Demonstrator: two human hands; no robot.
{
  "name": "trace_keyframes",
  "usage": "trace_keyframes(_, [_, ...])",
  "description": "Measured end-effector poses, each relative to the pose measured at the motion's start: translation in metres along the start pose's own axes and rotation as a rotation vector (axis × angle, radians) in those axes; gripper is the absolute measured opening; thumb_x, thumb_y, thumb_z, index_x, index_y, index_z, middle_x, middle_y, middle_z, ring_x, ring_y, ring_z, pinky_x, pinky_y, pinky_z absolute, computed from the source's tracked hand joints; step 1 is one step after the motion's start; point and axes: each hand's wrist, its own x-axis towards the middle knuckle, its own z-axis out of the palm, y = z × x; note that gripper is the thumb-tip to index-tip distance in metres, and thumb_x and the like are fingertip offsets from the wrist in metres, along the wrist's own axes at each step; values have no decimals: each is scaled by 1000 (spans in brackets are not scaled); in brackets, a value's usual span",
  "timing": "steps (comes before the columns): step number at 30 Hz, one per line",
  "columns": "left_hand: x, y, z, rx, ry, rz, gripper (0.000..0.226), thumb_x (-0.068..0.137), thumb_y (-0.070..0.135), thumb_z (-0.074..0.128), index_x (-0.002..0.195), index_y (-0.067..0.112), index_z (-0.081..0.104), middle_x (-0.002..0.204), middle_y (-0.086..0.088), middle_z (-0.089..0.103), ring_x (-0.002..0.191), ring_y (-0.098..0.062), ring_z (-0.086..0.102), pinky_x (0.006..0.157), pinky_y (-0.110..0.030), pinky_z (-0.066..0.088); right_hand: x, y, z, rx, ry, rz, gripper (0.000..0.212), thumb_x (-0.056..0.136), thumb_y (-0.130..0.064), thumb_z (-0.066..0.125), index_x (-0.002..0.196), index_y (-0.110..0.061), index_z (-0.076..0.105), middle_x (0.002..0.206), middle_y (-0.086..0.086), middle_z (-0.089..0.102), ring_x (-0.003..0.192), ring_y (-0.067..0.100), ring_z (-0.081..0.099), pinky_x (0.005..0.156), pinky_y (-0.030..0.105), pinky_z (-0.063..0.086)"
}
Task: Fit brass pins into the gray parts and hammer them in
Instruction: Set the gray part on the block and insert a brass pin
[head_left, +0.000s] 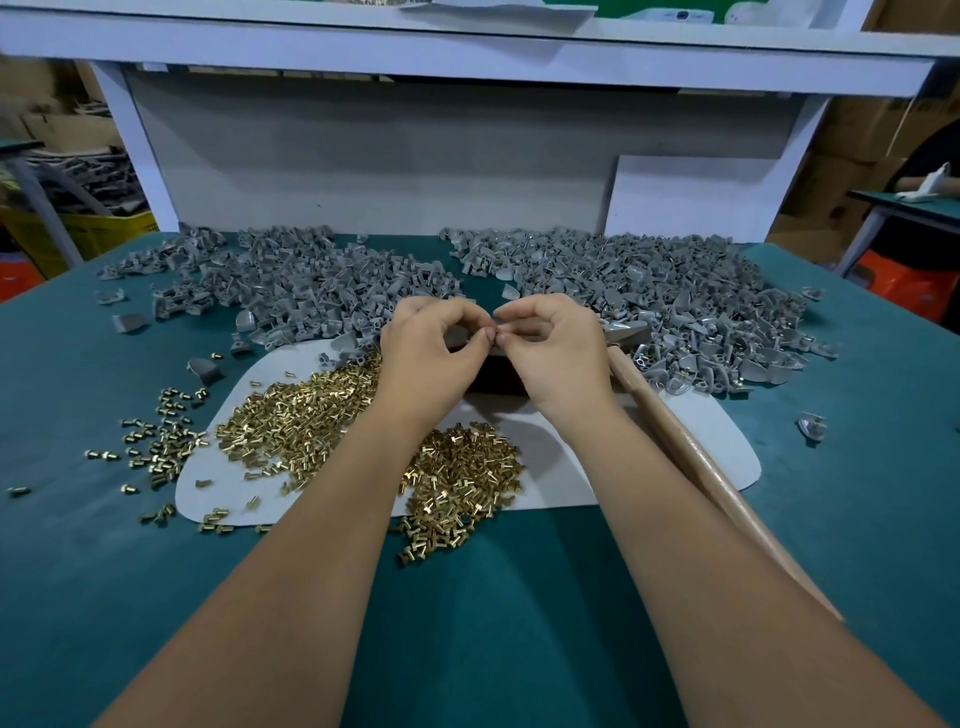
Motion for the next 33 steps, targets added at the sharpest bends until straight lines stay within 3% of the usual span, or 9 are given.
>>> trace_keyframes(4, [-1,1,-1,10,16,19,14,87,21,72,86,34,69,96,11,64,117,-15,45,104,-47,39,1,0,-2,-64,33,-35,22,77,5,71,78,-17,71,95,0,60,81,8,64,81,19,53])
trace_keyframes(8, [-1,-1,-2,12,89,14,13,89,21,69,92,34,69,87,27,58,103,-1,42,99,-34,39,2,1,-4,-162,73,-54,16,80,0,70,90,-11,76,95,-5,58,76,-2,57,73,3,45])
trace_keyframes(11, [1,-6,-6,-13,94,-59,15,91,21,66,94,35,69,95,23,62,110,-7,47,102,-37,41,3,2,-5,-171,84,-38,17,79,-1,70,86,-15,74,94,-5,58,76,0,58,74,6,47])
trace_keyframes(15, [5,-10,-12,-25,21,-206,21,92,20,58,92,37,71,120,-3,61,121,-28,50,105,-49,42,4,4,-7,-184,111,-24,21,79,-5,73,74,-25,68,94,-6,60,80,2,60,80,18,50])
trace_keyframes(18, [4,-10,-14,2,-14,-178,17,89,23,63,90,39,70,109,16,59,125,-24,45,109,-51,36,3,5,-9,-224,118,-29,20,79,-12,74,73,-30,68,88,-13,61,79,1,59,75,17,47])
trace_keyframes(21, [1,-9,-13,74,-44,-169,12,88,30,68,97,36,71,98,36,39,128,-16,32,113,-50,28,4,6,-11,-206,131,18,15,80,-16,73,75,-29,70,78,-16,66,76,-1,60,71,15,46])
trace_keyframes(26, [1,-8,-9,107,-58,-138,7,87,32,70,88,39,68,93,33,43,117,-9,28,111,-46,26,6,8,-10,-138,65,44,16,82,-8,71,80,-25,72,77,-12,68,75,3,63,75,20,50])
trace_keyframes(30, [2,-7,-7,117,-98,-79,13,88,30,69,83,41,66,99,17,57,122,-17,33,109,-49,29,6,9,-9,-150,8,22,16,83,-6,69,81,-22,71,78,-10,67,76,4,62,74,18,48])
trace_keyframes(33, [2,-6,-6,111,-100,-57,18,88,30,69,80,45,63,101,16,59,123,-18,33,110,-50,28,6,9,-10,-210,-11,-15,13,85,-9,68,80,-21,69,87,-5,65,79,2,58,74,16,42])
